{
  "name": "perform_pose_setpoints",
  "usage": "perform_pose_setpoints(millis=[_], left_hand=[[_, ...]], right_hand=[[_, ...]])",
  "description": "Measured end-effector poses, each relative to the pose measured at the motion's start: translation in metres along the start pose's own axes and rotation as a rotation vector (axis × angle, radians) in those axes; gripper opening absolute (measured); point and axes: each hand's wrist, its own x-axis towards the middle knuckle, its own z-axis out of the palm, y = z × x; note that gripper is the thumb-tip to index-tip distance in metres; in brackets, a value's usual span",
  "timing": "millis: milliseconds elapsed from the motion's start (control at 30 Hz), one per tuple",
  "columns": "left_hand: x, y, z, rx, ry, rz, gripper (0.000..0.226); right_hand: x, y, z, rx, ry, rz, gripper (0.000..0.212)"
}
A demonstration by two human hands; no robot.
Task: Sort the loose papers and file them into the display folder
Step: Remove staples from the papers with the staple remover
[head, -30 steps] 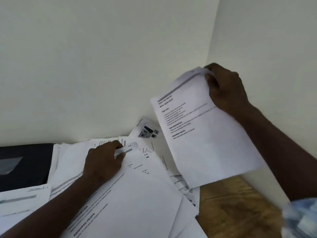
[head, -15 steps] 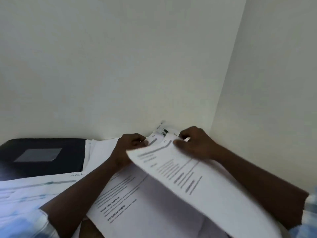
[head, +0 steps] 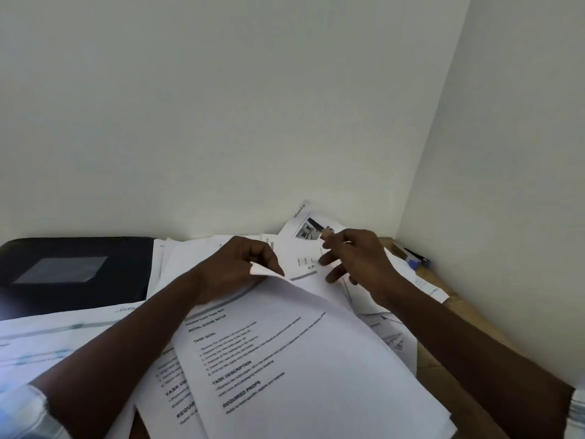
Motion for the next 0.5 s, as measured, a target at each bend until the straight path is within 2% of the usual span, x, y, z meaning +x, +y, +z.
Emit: perform_pose_setpoints(millis=[33,100,333,433,500], left_hand=[[-0.001,0.001,-0.002,0.034,0.006,0.001,0.01],[-0.002,0.002,-0.003,0.05,0.027,-0.04,0.023],[0.001,-0.001,0.004,0.145,-0.02,-0.058,0.039],[0.004,-0.006,0.005,0.122,0.008,-0.099,0.025],[0.003,-0.006,0.006,0.099,0.011,-0.107,0.012]], right_hand=[[0.001,0.008,-0.003,-0.049,0.041,-0.027,0.032],[0.005,0.034,-0.006,-0.167,0.088,-0.044,0.024],[-0.001,0.062,0.003,-0.259,0.078,-0.077,0.033],[-0.001,0.068,0.008,-0.365,0.124,-0.143,0.025],[-0.003,0.069,0.008,-0.267,0.145,-0.218,0.017]])
